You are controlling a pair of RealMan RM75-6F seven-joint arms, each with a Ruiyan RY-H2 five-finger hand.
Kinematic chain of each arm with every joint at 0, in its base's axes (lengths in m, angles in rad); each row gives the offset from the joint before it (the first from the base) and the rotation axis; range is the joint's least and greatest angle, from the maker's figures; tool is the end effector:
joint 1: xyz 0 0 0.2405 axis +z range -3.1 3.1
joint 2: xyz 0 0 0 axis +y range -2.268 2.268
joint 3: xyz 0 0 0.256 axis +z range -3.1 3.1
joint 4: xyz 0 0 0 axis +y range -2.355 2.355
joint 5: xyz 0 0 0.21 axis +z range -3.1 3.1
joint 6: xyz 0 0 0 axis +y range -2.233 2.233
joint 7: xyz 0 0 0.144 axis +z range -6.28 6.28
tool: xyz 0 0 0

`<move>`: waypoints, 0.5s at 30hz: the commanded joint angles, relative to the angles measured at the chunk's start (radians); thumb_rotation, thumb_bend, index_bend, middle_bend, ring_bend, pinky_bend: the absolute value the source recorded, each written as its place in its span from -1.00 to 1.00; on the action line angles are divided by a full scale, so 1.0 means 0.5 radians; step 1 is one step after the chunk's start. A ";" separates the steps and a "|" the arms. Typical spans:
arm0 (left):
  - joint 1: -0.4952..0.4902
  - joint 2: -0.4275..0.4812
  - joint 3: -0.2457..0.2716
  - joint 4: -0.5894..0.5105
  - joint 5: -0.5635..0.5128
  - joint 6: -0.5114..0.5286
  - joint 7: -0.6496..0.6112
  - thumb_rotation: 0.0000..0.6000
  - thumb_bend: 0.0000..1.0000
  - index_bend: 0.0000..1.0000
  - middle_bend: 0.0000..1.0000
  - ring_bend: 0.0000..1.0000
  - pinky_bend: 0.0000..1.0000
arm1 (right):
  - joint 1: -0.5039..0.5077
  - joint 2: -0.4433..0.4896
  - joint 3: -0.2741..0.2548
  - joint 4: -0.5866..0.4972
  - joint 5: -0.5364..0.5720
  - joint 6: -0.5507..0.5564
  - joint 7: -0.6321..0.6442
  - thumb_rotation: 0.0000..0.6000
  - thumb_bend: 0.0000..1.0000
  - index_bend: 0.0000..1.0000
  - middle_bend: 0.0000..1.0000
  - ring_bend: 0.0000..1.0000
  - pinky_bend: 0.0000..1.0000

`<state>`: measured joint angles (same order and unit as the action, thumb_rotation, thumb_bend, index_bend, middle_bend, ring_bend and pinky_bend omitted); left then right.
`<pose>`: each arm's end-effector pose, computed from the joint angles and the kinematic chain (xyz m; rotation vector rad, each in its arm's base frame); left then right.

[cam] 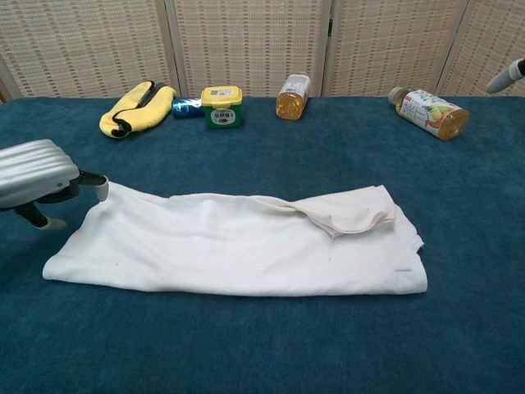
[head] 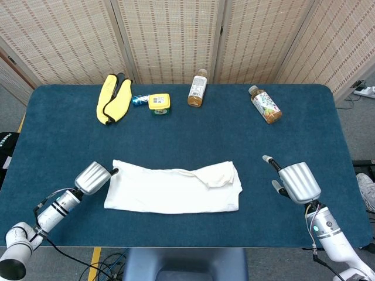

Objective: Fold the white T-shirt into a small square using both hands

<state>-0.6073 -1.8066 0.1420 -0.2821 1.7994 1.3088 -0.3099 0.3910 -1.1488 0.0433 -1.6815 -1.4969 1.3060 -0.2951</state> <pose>-0.2960 0.3519 0.0132 -2.1103 -0.2653 -0.7828 -0.2359 -0.2586 0.1184 1.7335 -0.6377 0.8737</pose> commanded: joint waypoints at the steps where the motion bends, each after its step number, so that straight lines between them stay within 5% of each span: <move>1: 0.004 -0.021 0.013 0.019 -0.011 -0.026 -0.018 1.00 -0.71 -0.17 0.88 0.71 0.93 | -0.008 0.000 0.003 -0.005 -0.001 0.001 0.008 1.00 -0.36 -0.65 0.90 0.98 1.00; 15: -0.009 -0.094 0.046 0.013 -0.029 0.004 -0.060 1.00 -0.71 -0.17 0.88 0.71 0.93 | -0.040 -0.001 0.019 -0.010 0.011 -0.015 0.038 1.00 -0.36 -0.65 0.90 0.98 1.00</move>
<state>-0.6114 -1.8532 0.1645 -0.2753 1.7852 1.3113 -0.3399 0.3713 -1.1492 0.0526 -1.6865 -1.4915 1.2985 -0.2762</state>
